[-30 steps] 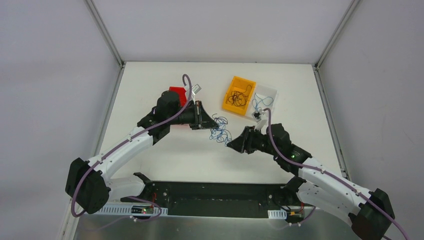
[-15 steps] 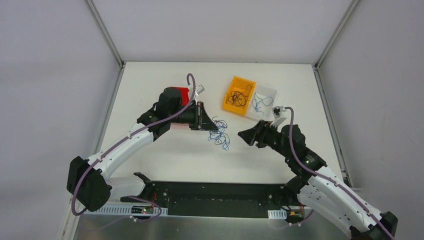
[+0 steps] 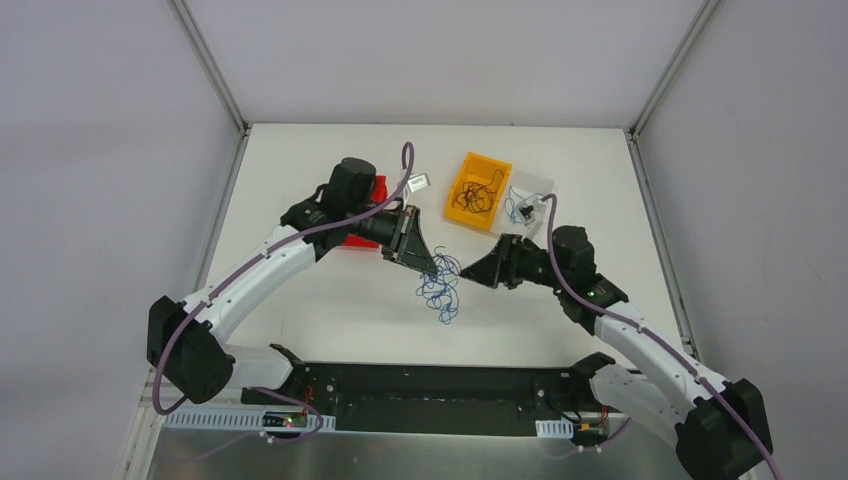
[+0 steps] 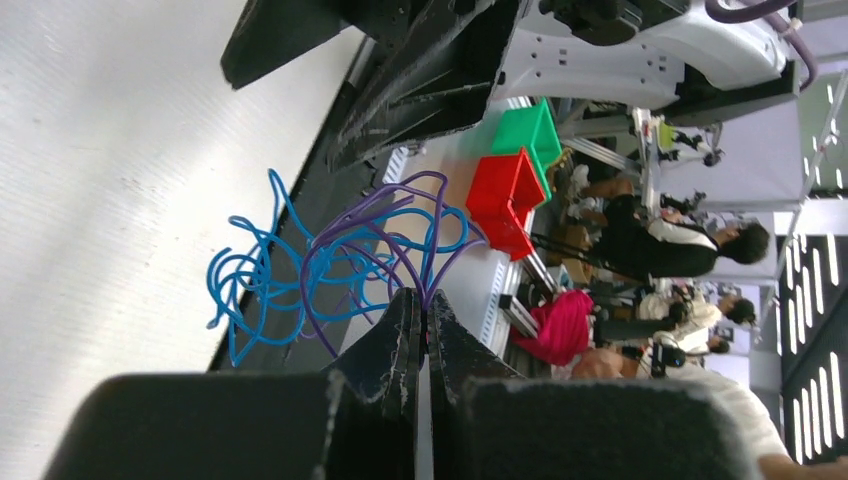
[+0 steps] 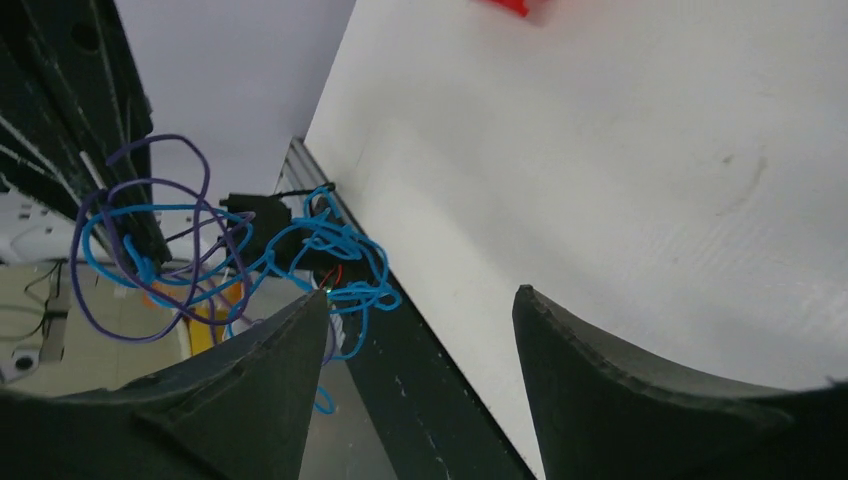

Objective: Untangle the cables

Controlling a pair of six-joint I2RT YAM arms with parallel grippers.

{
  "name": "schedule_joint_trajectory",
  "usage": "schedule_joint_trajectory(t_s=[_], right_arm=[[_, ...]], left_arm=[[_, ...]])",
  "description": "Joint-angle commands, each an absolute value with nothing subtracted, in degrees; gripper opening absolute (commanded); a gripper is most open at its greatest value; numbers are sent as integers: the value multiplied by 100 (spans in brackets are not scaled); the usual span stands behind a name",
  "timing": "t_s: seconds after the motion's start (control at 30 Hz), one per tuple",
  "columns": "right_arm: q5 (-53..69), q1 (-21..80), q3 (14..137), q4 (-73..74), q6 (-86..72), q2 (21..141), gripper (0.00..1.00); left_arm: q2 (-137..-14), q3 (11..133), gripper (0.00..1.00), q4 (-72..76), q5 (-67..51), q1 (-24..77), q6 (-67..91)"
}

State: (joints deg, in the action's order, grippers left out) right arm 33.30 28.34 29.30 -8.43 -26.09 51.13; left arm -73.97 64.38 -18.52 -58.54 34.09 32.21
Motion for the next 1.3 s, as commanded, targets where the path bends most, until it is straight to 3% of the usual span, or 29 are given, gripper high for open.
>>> schedule_joint_trajectory(t_s=[0.0,0.4,0.7,0.9,1.1,1.17,1.27], right_arm=[[4329,3074,3175,-1710,-2314,5284,70],[4535,3647,3442,-2225,-2257,5984,69],[4177,3801,3283,-3204,-2717,6207,55],[4302,3808,3318,-3496,-2923,6351,38],[4282,3856,3340,-3531,-3081,6349,0],[3884,3846,3332,-3209,-2973,6250,0],[2254,3829,3377,-1867,-2728,6040,0]], left_arm=[[-7498,6840,0,-1934,-6366,3469,3065],[-7667,7135,0,-1934,-6557,3601,3138],[-7699,7166,0,-1931,-6641,3726,3120],[-7616,7111,0,-1933,-6804,3735,3072],[-7510,7114,0,-1934,-6565,3729,2983],[-7412,7135,0,-1934,-6392,3720,2940],[-7271,7167,0,-1933,-6315,3655,2933]])
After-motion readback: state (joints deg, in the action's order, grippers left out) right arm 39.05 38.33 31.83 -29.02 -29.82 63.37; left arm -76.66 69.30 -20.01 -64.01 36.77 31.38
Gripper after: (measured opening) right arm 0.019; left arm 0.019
